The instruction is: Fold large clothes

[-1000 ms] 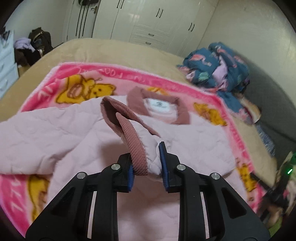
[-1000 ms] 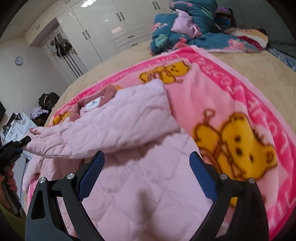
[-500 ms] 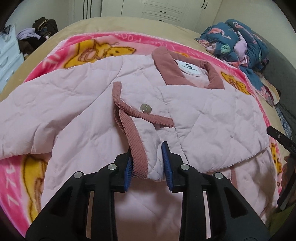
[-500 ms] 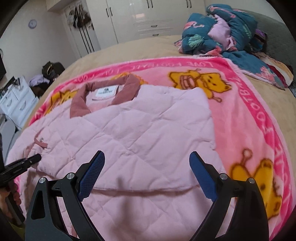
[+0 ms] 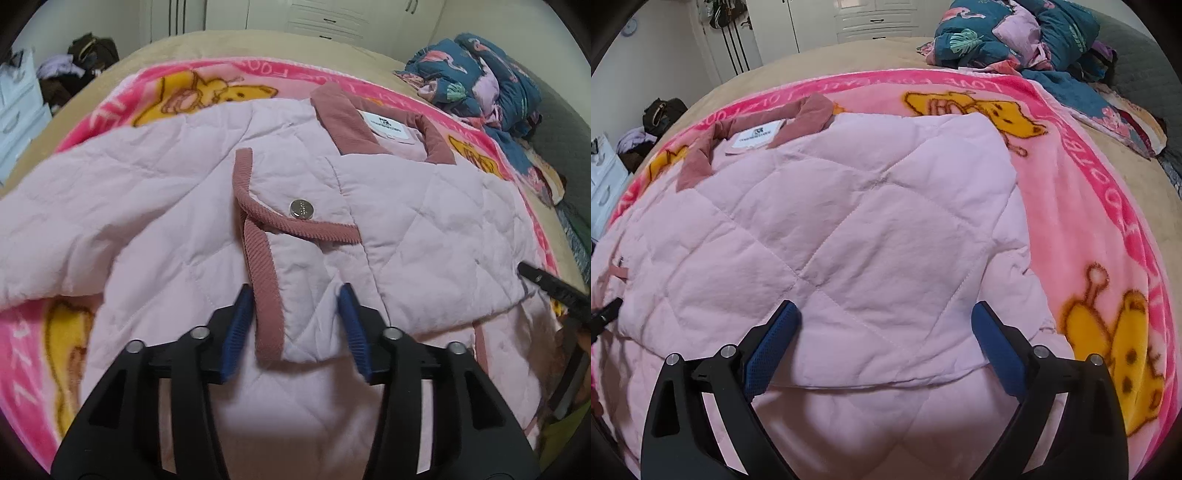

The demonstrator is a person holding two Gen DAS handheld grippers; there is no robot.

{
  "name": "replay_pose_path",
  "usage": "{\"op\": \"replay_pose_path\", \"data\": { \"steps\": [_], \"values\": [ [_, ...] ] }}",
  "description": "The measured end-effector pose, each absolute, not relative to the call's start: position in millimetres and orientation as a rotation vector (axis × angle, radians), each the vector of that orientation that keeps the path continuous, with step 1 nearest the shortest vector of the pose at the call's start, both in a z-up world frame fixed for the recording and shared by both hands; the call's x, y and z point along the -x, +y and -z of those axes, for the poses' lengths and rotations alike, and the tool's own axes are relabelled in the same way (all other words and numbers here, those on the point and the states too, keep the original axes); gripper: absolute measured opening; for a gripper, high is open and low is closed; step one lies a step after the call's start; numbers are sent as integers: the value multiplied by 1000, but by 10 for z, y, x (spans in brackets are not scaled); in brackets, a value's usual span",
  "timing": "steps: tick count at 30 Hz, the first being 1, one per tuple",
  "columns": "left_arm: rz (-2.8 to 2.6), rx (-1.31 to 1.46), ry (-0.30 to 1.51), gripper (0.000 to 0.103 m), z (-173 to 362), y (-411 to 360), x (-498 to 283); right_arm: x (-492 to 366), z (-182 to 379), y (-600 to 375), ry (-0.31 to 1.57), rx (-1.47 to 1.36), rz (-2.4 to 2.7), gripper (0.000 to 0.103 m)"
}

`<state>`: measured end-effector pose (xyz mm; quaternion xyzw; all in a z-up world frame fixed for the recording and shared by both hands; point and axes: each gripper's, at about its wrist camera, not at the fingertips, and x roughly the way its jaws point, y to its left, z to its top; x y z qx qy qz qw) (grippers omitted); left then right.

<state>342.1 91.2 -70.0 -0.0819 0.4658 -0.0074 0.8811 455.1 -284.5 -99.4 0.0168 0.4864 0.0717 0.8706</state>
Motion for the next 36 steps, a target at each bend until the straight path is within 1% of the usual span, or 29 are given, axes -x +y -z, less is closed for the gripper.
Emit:
{"op": "replay_pose_path", "data": {
  "steps": [2,3,5,7,8,12,17,36],
  "values": [
    [29,163,947,57,617,892,-3353,-4468,873,-2877,992,-96,-190,95],
    [24,156,940,66,576,888,-3315,-4435,824,-2894,983,-112,-200,96],
    [19,156,928,72,508,890,-3264,-4335,741,-2896,966,-133,-218,97],
    [22,169,903,89,424,911,-3193,-4265,684,-2874,960,-143,-236,98],
    [22,171,893,93,390,922,-3165,-4223,656,-2854,956,-146,-245,98],
    [31,213,878,94,321,988,-3045,-4101,545,-2786,944,-158,-266,99],
    [-5,204,886,94,273,1021,-3003,-3911,319,-2673,881,-166,-293,99],
    [-105,265,841,94,83,1580,-2824,-3730,-3,-2039,831,-152,-326,99]
  ]
}}
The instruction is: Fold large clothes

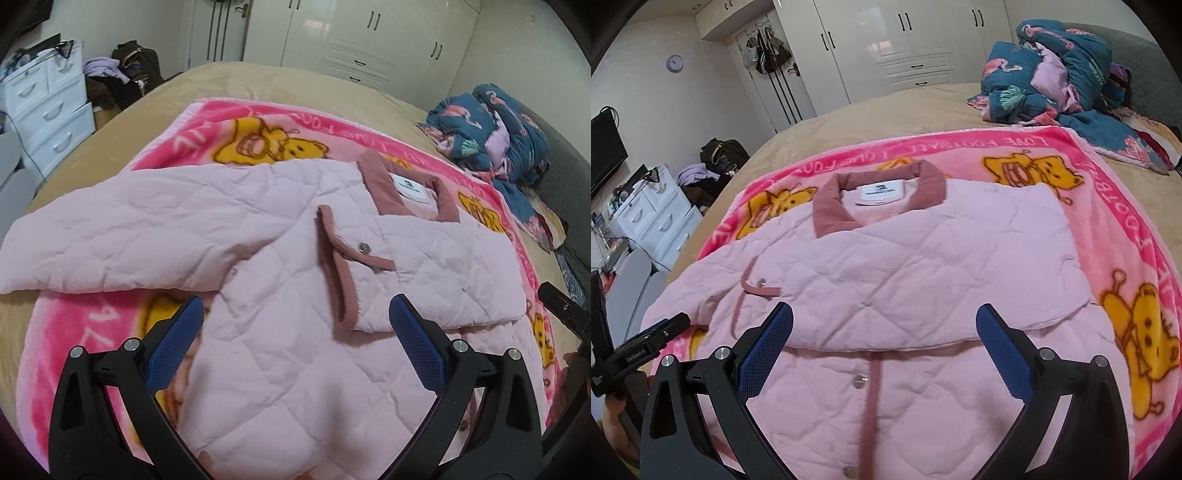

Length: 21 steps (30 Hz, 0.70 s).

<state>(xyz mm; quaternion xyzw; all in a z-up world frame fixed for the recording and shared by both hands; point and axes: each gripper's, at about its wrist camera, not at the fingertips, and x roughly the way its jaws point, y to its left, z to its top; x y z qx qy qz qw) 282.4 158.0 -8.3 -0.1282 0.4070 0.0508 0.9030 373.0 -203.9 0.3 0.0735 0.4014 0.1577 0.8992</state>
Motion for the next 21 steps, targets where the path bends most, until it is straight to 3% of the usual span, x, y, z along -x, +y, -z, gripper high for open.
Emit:
{"op": "replay_pose_path", "data": {
  "steps": [21],
  "values": [
    [-329,369,757,94,-60,2613,-2547,-3603,-364,-816,781,-43,-496,99]
  ]
}}
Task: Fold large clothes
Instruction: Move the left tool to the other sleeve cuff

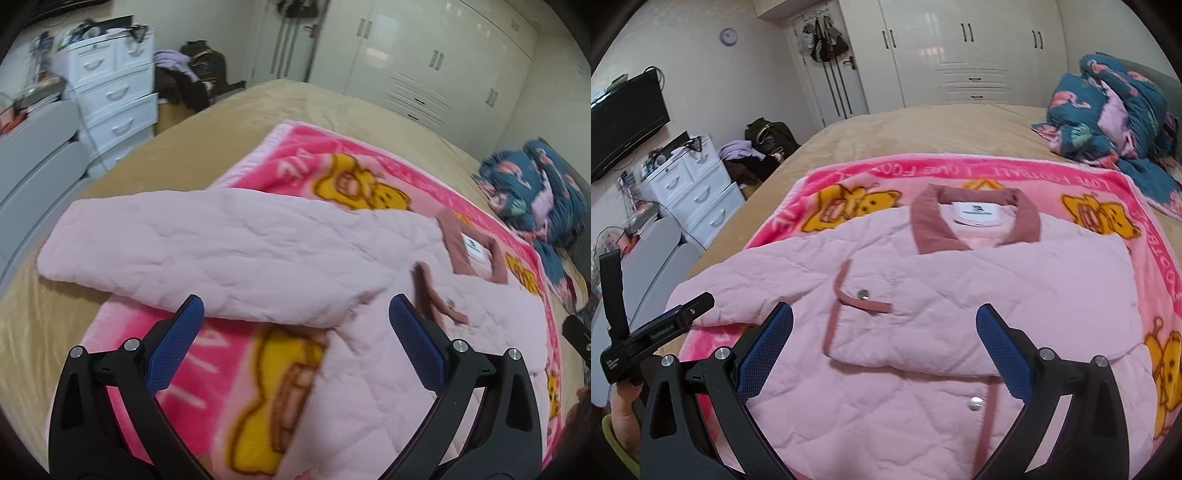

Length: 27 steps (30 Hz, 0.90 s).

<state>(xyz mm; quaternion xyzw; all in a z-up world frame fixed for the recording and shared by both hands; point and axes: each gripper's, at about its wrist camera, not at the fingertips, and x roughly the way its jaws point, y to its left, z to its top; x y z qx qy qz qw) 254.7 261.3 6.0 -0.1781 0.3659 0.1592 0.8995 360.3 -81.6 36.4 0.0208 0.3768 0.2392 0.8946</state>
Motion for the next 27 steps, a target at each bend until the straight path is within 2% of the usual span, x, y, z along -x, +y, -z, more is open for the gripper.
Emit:
{"op": "replay_pose_path", "data": {
  "steps": [11,27],
  "values": [
    [-490,452,759,94,57,3323,-2336,-3548,-505,-129,758,22,-605,99],
    [-628,677,748,94,372,4215,-2044,-3413,-363,918,785,142,-787,99]
  ]
}}
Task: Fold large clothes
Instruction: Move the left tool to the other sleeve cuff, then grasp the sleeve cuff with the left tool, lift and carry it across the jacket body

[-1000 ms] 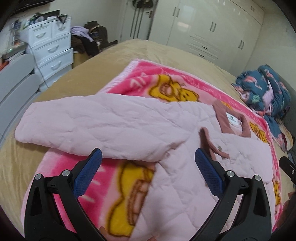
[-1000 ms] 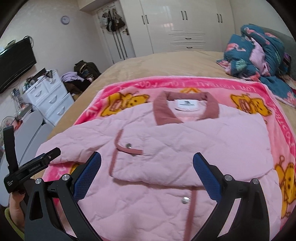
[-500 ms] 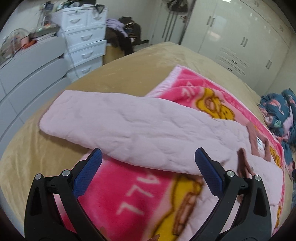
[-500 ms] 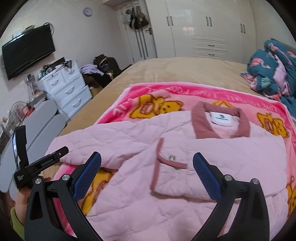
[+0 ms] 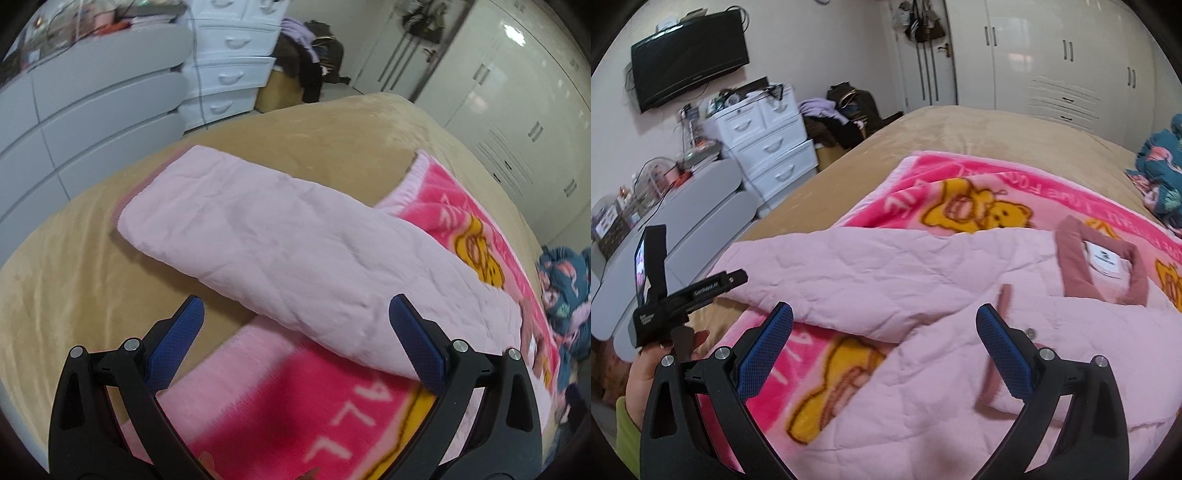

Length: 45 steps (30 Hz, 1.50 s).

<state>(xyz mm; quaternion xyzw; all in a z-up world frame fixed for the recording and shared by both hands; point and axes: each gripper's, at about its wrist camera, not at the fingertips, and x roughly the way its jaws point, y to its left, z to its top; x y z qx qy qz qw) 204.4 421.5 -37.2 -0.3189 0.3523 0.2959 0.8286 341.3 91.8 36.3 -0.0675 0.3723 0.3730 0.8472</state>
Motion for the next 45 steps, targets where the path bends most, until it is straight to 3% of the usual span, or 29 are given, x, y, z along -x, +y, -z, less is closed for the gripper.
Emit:
{"op": "replay_pose_path", "data": {
  "steps": [20,21,22,23,24,25,28,37,45],
  "values": [
    [-655,1028,618,93,1005,4751,-2154,-3439,-2,830,861,159,-791,99],
    [-649,1025,613,84,1005,4769,-2164,-3446,0,788,860,158,-785,99],
    [-657,1033,586,59,1007,4789,-2134,-3459,0,733,858,157,-775,99],
    [-657,1040,568,46,1011,4811,-2110,-3466,-2,690,857,155,-768,99],
    [-649,1066,524,25,1003,4838,-2038,-3472,-2,618,858,149,-757,99],
    [-636,1084,491,20,988,4853,-2001,-3478,-1,555,859,143,-747,99],
    [-612,1037,431,14,760,4796,-1958,-3496,-2,348,857,129,-714,99],
    [-493,881,288,13,-154,4343,-1956,-3477,-11,-276,869,38,-627,99],
    [-368,782,247,12,-649,3814,-2059,-3450,-64,-814,869,-48,-564,99]
  ]
}}
